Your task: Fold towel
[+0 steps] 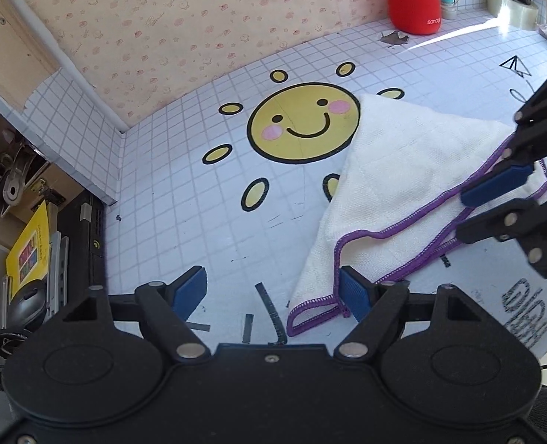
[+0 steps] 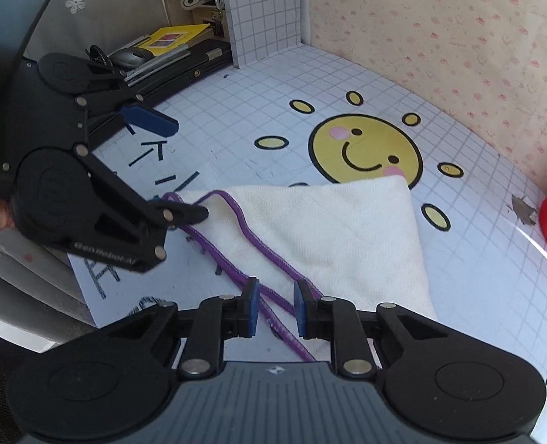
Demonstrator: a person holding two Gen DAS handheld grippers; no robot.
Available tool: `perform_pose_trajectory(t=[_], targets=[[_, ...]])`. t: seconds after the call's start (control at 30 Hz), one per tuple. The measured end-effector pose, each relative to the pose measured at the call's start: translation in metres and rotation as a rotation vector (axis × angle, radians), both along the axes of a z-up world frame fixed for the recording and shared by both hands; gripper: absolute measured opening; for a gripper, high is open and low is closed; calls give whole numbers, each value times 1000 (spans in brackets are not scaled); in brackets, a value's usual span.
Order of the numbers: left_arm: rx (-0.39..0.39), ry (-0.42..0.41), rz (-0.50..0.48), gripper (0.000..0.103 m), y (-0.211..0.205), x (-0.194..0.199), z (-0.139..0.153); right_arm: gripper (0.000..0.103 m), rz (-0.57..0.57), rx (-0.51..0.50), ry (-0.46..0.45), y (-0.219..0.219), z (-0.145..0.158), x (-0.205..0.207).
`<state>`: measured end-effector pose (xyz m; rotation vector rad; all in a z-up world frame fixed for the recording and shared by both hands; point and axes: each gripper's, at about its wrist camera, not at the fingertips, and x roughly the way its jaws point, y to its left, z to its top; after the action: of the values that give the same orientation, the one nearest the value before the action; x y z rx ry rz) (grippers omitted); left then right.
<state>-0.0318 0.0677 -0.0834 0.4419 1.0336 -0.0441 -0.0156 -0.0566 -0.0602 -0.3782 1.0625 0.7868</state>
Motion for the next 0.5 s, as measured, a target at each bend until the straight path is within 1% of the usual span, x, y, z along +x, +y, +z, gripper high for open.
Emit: perform_pose_trajectory(t=[0.07,0.1,0.13,0.23,0.37,0.5], targets=[[8,-1,20,79,3,2,-2,19,-36,-5,13,-7,-1,-2],[12,-2,24,80,3,3,-2,19,-60,-8,18,-29,-13,5],[17,-3,29,80,4,4,-3,19,-76,-5,23,-35,-16,6],[17,-6,31,80,3,5,-3,19,-111,2,28,-42,-15,6],[36,-10,12,81,0,5,-4,19,-150,2,21,-50,-13,3],[34,-14,14,81,1,9,-1,19,-221,24,36,-66,-10,1]])
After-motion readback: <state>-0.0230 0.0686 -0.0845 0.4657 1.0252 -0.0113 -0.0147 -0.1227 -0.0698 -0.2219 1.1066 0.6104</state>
